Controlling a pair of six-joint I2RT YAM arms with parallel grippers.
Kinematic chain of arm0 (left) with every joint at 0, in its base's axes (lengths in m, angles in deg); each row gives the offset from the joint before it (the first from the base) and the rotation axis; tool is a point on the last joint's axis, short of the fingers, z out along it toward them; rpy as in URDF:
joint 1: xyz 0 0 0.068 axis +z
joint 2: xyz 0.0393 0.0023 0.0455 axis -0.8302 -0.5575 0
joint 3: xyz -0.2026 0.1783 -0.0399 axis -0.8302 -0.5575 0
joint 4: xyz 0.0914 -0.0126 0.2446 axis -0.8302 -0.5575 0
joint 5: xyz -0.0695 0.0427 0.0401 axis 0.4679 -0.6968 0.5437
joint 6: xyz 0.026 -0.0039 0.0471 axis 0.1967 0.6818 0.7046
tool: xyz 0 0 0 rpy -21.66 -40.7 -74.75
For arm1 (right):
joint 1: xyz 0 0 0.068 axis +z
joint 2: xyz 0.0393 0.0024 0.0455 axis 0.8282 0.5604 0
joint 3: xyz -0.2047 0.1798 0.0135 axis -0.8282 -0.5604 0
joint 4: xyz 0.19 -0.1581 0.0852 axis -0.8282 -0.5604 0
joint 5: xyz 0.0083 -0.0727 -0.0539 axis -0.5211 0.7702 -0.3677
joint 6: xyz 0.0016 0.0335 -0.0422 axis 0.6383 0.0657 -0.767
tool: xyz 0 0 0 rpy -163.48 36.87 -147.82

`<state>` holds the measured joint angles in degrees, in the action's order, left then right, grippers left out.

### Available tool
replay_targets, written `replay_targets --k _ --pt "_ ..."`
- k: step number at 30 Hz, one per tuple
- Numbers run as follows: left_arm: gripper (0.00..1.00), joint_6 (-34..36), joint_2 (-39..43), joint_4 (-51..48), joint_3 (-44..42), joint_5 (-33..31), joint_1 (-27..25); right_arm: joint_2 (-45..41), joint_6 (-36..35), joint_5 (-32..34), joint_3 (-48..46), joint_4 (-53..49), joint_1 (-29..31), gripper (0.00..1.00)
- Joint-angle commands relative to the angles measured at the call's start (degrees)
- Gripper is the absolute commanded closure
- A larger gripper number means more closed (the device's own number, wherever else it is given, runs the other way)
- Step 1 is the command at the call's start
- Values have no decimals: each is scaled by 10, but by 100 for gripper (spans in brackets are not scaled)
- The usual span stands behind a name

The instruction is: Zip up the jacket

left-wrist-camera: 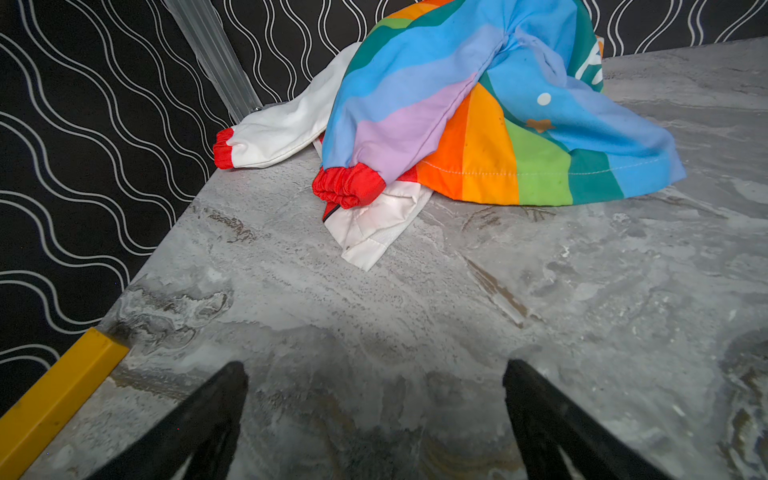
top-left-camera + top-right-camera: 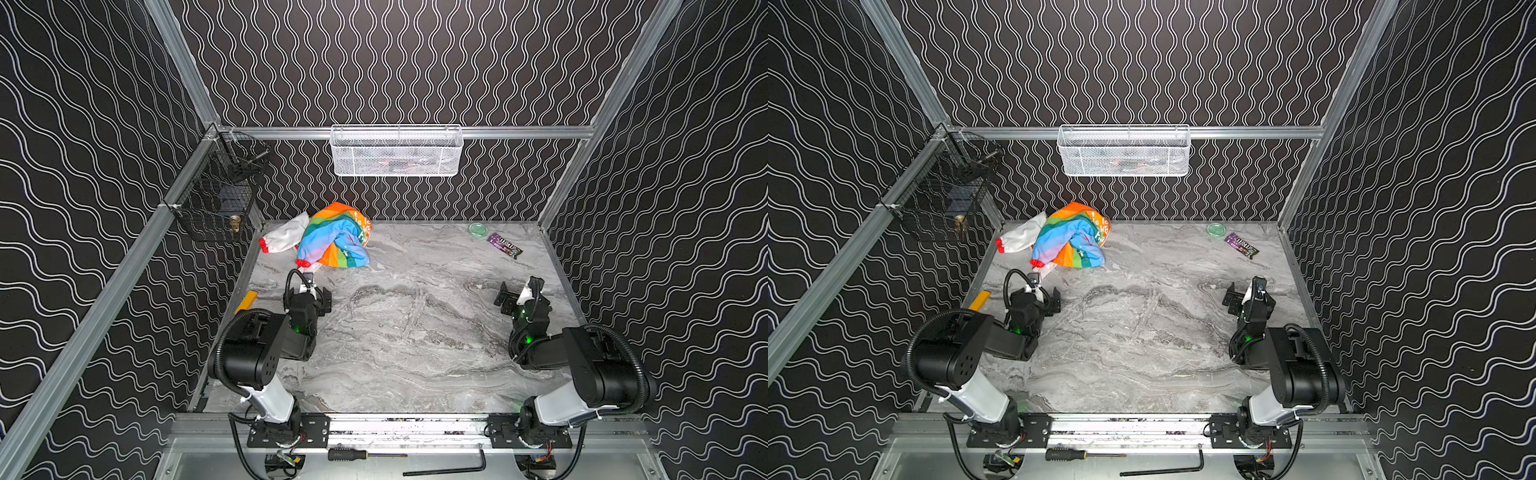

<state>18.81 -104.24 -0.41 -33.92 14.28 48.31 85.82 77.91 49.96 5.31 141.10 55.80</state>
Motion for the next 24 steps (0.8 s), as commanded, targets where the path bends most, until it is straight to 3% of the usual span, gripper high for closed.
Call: replay_targets --k 1,11,20,24 --pt "1 13 -2 20 4 -5 0 0 -4 1 0 35 0 1" --pt "1 16 3 25 2 -9 0 -20 -5 8 6 11 1 1" --pt "1 13 104 -157 58 -21 -2 -132 7 54 -18 -30 1 1" --pt "1 -11 166 -246 108 -37 -11 -226 65 79 21 -188 1 1"
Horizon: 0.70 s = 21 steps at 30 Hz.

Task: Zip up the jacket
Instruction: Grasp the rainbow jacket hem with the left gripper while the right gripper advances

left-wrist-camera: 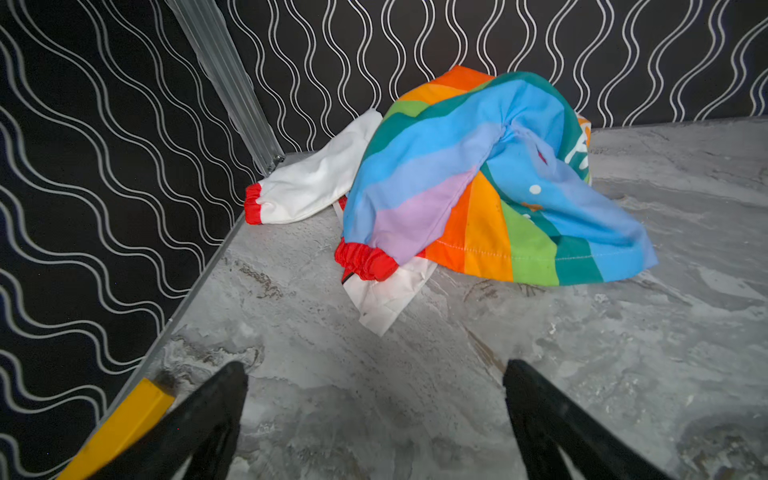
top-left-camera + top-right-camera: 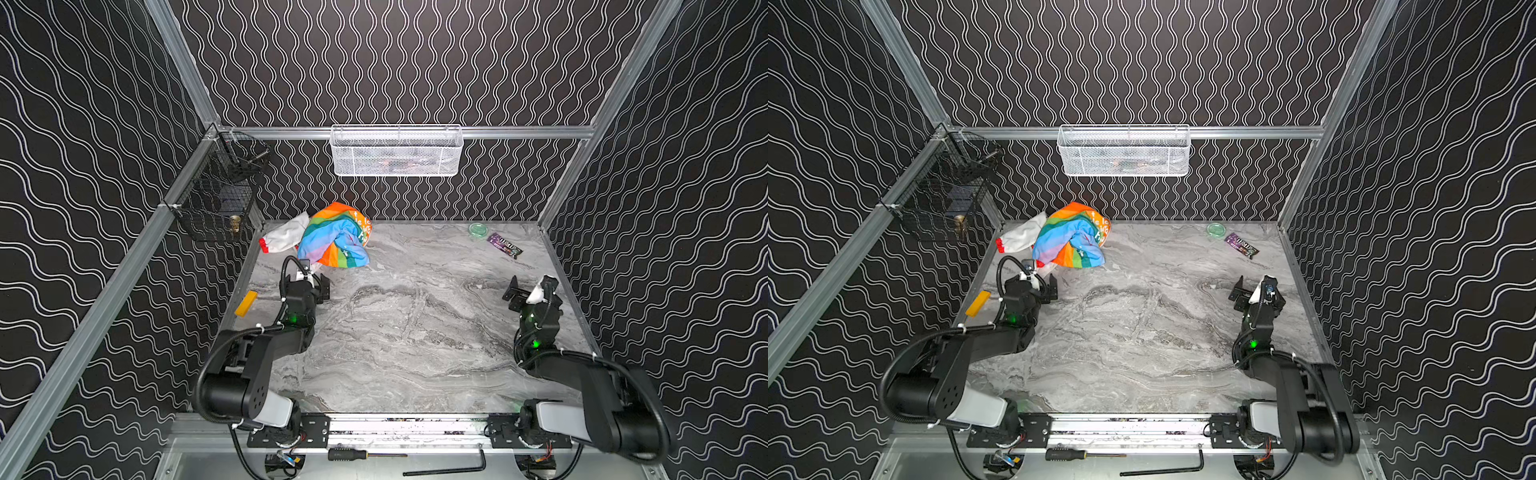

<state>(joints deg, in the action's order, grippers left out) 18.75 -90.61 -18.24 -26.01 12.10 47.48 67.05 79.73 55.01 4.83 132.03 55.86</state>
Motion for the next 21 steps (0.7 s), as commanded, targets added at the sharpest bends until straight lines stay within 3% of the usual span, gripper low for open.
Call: replay_targets --k 1,5,8,11,15,18,21 --pt "1 -25 45 -95 49 -2 -3 -63 75 29 51 -166 1 1" --pt "1 -54 106 -132 103 91 -6 -111 135 -38 146 -383 1 1" --pt "1 -97 138 -182 146 99 -10 -134 131 -111 201 -468 1 1" --pt "1 -128 150 -256 197 73 -10 -179 129 -151 223 -492 1 1" --pt "1 -174 153 -340 251 48 -10 -240 236 -95 225 -515 1 1" --pt "1 -207 146 -390 286 50 -9 -260 216 -180 236 -533 -1 1" --pt "1 -230 130 -436 318 85 -9 -258 237 -204 249 -570 -1 1"
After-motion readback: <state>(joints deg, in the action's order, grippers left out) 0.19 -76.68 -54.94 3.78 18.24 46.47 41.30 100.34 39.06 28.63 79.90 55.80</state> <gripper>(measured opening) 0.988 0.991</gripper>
